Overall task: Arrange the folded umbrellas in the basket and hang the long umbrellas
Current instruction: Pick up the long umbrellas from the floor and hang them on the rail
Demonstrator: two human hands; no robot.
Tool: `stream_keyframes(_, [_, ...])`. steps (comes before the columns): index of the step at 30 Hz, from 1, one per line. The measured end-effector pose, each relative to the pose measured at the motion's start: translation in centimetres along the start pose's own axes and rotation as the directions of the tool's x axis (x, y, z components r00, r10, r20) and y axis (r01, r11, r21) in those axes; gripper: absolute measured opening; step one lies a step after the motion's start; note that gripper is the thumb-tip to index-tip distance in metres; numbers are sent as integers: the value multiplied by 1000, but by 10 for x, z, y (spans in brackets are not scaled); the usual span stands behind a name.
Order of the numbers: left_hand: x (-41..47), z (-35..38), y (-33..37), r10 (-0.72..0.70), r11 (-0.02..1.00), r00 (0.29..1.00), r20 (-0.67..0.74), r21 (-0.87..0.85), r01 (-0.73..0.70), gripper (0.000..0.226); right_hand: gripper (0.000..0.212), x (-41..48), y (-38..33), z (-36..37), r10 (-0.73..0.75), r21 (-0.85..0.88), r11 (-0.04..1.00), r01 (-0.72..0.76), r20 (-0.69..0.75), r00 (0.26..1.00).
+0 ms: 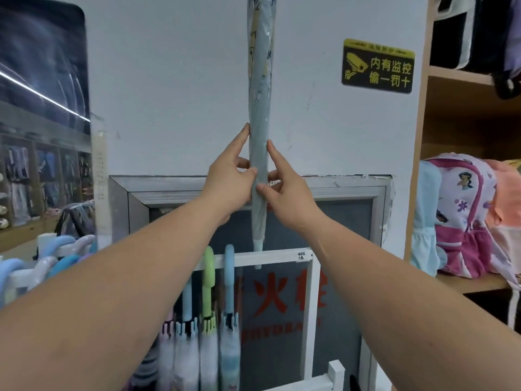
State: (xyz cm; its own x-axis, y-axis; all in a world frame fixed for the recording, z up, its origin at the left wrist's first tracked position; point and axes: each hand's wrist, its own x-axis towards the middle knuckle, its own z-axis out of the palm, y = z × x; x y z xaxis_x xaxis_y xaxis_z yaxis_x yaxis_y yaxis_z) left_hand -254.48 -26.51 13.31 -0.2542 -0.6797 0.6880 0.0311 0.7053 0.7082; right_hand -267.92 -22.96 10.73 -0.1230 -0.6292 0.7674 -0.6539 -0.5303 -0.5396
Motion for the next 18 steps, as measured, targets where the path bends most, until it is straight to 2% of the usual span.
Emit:
stream_keyframes(6, [-11,4,-27,-10,1000,1000,20,-16,10,72,85,-20,31,11,60,4,998,-60,63,996])
stream_keyframes(14, [3,1,-29,33,993,998,-44,-108,-38,61,97,-46,37,23,156,-189,974,-123,172,973])
stream_keyframes(18, [6,-4,-32,24,992,999,-25,-125,-27,65,97,-51,42,28,203,-244,958,-151,204,958])
